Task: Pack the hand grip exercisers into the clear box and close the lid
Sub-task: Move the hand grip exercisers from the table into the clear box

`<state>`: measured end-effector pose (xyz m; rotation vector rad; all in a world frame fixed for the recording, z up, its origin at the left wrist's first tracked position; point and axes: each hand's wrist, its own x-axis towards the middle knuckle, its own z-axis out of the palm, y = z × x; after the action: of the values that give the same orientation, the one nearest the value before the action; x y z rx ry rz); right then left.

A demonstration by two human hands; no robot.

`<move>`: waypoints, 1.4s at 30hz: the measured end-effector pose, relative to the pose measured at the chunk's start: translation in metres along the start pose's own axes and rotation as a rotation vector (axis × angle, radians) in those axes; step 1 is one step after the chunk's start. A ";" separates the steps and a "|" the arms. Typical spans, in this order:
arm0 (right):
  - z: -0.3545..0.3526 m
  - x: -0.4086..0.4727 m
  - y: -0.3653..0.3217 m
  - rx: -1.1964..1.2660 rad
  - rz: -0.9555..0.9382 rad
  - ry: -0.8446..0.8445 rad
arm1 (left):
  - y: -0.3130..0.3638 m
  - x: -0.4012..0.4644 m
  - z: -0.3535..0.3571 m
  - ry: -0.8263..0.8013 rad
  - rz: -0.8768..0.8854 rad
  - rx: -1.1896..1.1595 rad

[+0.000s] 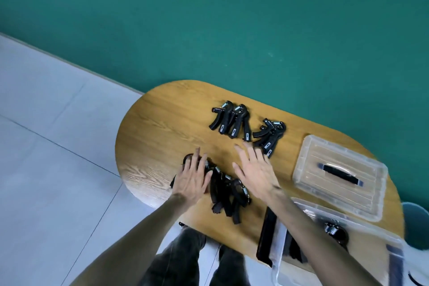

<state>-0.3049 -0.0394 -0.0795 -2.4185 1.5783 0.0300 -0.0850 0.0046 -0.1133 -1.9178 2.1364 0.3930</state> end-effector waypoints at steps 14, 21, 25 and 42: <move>0.078 0.125 -0.025 -0.030 0.157 -0.230 | -0.065 0.024 0.092 -0.197 -0.042 -0.212; 0.114 0.181 -0.027 0.042 0.305 -0.120 | -0.076 0.036 0.127 -0.135 -0.029 -0.275; 0.130 0.209 -0.028 0.084 0.373 -0.039 | -0.077 0.047 0.134 -0.058 -0.009 -0.275; 0.169 0.256 -0.035 -0.034 0.558 -0.016 | -0.071 0.063 0.140 0.031 -0.023 -0.287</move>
<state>-0.1472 -0.2186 -0.2752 -1.9147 2.2013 0.1772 -0.0209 -0.0114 -0.2694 -2.1076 2.1738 0.7026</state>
